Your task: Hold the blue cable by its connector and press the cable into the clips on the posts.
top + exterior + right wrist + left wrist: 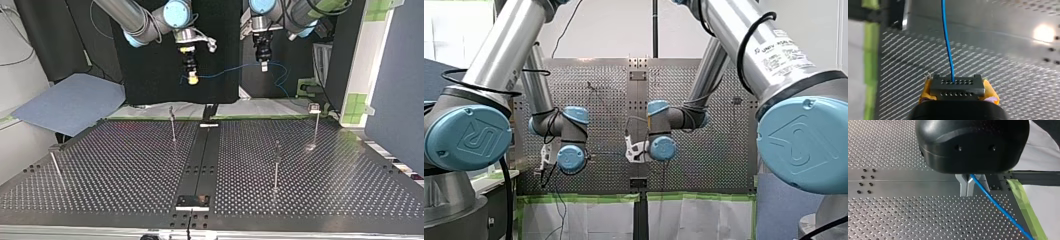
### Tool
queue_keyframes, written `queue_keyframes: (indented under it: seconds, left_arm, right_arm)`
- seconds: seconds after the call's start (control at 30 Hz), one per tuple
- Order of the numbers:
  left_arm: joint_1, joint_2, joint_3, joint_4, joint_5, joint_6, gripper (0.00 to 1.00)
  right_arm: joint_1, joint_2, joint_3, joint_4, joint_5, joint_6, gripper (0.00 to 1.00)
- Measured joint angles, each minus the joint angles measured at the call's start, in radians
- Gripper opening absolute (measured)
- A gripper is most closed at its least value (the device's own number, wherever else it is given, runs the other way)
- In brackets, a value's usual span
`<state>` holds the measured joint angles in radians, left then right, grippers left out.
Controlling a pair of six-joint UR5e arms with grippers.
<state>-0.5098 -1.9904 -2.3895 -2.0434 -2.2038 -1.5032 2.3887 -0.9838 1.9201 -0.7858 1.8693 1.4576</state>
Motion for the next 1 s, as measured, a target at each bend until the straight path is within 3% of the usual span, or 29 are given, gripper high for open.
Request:
queue_keyframes:
  seconds: [0.13,0.43,0.77,1.0]
  left_arm:
    - [0.000,0.037,0.007,-0.037,-0.001,-0.015,0.01]
    - [0.012,0.111,0.056,-0.110,-0.021,-0.023,0.01]
    - [0.029,0.189,0.104,-0.189,-0.076,-0.026,0.01]
    - [0.042,0.247,0.105,-0.247,-0.088,-0.025,0.01]
  right_arm:
    - [0.003,-0.029,-0.032,0.025,-0.037,0.000,0.00]
    - [0.014,-0.038,-0.102,0.094,-0.107,0.001,0.00]
    - [0.014,-0.063,-0.167,0.176,-0.115,0.006,0.00]
    - [0.012,-0.125,-0.202,0.206,-0.132,0.034,0.00]
